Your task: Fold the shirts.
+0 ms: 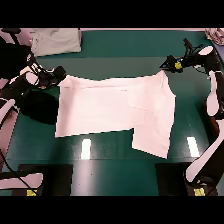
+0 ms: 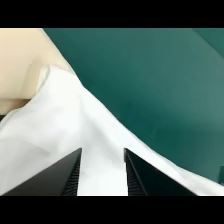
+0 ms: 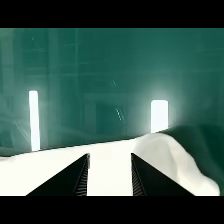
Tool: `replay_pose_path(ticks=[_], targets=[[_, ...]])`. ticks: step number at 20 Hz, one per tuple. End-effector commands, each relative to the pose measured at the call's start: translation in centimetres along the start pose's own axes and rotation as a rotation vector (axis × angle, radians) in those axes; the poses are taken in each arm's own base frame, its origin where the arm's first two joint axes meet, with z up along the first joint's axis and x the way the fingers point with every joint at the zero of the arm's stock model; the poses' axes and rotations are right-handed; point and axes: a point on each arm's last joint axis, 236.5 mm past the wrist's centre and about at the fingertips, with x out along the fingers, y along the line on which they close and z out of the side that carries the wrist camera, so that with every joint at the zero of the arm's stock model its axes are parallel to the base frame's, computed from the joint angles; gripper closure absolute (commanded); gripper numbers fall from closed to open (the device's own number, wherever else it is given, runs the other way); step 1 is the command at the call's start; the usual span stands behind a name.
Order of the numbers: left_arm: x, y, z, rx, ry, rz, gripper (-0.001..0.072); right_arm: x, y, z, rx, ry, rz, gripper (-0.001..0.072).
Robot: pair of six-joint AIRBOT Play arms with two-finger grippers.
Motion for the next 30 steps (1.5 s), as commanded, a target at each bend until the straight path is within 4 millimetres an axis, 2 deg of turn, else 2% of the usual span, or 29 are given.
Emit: replay_pose_path(ticks=[1, 2, 3, 6, 7, 8, 9, 10, 12, 15, 19, 21, 25, 28, 30], targets=[[0.0, 0.6, -1.2, 0.020, 0.051, 0.023, 0.0367, 0.2, -0.3, 0.0, 0.001, -0.005, -0.009, 0.0489], [0.0, 0.7, -1.8, 0.030, 0.076, 0.030, 0.0367, 0.5, -0.5, -0.2, 0.008, 0.000, -0.010, 0.0612], [-0.1, 0.9, -2.5, 0.053, 0.106, 0.037, 0.0367, 0.8, -0.5, -0.6, 0.006, 0.008, -0.009, 0.0690], [-0.6, 1.6, -4.8, 0.111, 0.207, 0.058, 0.0367, 1.4, -0.3, -1.4, -0.049, 0.031, -0.006, 0.0691], [-0.8, 1.8, -5.5, 0.131, 0.241, 0.063, 0.0367, 1.1, -0.2, -1.1, -0.079, 0.029, -0.011, 0.0689], [-1.0, 2.0, -6.1, 0.152, 0.269, 0.067, 0.0367, 0.2, -0.7, -0.4, -0.096, 0.015, -0.031, 0.0653], [-1.1, 2.1, -6.6, 0.165, 0.293, 0.069, 0.0367, -0.6, -0.9, 0.2, -0.105, 0.001, -0.041, 0.0542], [-1.3, 2.2, -7.0, 0.165, 0.311, 0.073, 0.0367, -1.4, -1.2, 0.7, -0.105, -0.013, -0.046, 0.0470], [-1.5, 2.2, -7.2, 0.166, 0.320, 0.073, 0.0367, -2.6, -2.1, 0.8, -0.082, -0.028, -0.058, 0.0467], [-2.2, 1.3, -6.1, 0.172, 0.280, 0.054, 0.0368, -2.9, -3.4, -1.4, -0.045, 0.028, -0.072, 0.0466], [-2.7, 0.6, -5.3, 0.177, 0.249, 0.038, 0.0368, -0.9, -3.0, -4.3, -0.011, 0.109, -0.036, 0.0443], [-2.8, 0.6, -5.4, 0.176, 0.256, 0.040, 0.0368, 0.6, -2.5, -4.9, -0.023, 0.111, -0.036, 0.0444], [-2.9, 0.8, -5.9, 0.177, 0.278, 0.044, 0.0368, 1.6, 0.0, -3.8, -0.078, 0.066, -0.030, 0.0443], [-2.9, 0.8, -5.9, 0.177, 0.280, 0.045, 0.0368, 0.7, 1.6, -2.1, -0.119, 0.024, -0.021, 0.0444], [-2.9, 0.8, -5.9, 0.177, 0.280, 0.045, 0.0368, 0.0, 1.6, -0.4, -0.132, -0.032, -0.032, 0.0444]])
